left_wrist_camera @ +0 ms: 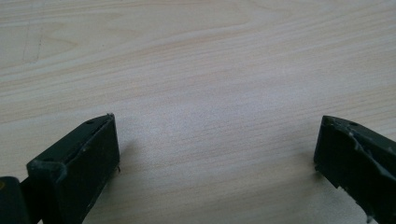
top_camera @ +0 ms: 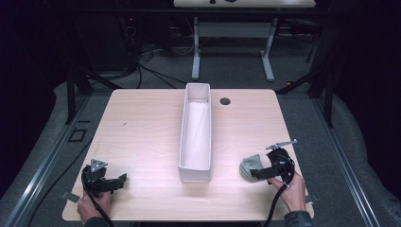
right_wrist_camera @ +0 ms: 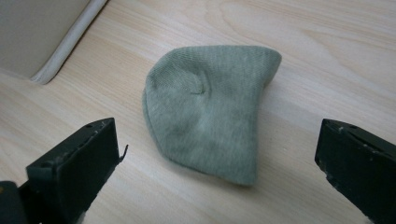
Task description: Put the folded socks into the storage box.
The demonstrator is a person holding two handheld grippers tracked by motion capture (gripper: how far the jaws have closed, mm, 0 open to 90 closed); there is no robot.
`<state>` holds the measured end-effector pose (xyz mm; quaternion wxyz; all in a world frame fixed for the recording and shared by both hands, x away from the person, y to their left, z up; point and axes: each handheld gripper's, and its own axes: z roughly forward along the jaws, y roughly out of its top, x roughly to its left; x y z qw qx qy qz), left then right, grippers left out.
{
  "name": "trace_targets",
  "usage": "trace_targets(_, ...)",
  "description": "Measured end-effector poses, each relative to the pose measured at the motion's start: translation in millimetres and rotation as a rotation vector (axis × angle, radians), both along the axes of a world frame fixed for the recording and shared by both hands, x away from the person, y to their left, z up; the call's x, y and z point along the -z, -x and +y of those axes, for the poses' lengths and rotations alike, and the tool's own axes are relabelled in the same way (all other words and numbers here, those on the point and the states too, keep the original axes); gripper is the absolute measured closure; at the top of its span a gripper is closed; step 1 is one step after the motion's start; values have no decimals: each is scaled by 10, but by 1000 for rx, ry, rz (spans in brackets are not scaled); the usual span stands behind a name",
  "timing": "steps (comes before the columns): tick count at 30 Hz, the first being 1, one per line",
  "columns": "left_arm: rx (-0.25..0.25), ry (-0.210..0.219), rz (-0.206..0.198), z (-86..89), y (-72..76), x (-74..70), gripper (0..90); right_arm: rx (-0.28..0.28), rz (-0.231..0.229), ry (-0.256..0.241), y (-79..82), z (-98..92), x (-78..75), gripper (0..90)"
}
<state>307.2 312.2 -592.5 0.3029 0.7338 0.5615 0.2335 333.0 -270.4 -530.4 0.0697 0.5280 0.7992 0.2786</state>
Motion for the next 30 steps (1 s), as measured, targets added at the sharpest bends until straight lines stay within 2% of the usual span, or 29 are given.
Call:
trace_targets(1,-1,2,-1,-1,0,1,2,3,6,15,-30,24,14,0)
trace_targets(5,-1,2,-1,-1,0,1,2,-3,22,7,-118,73,49,31)
trace_targets(10,0,0,0,0,0,0,2,-8,32,-20,-199,103,87,103)
trace_targets(11,-2,2,-1,-1,0,1,2,-8,34,-8,-209,110,89,125)
trace_targets(13,-1,2,-1,-1,0,1,2,-13,46,-15,-229,120,99,161)
trace_targets(14,-1,2,-1,-1,0,1,2,-10,58,-11,-241,132,107,213)
trace_targets(21,0,0,0,0,0,0,2,-11,88,-2,-269,167,146,365)
trace_targets(22,0,0,0,0,0,0,2,-9,87,-3,-264,170,150,412)
trace_targets(28,0,0,0,0,0,0,2,-4,67,0,-214,159,169,563)
trace_targets(29,0,0,0,0,0,0,2,-2,61,5,-207,158,170,602)
trace_targets(30,0,0,0,0,0,0,2,16,43,41,-196,168,172,638)
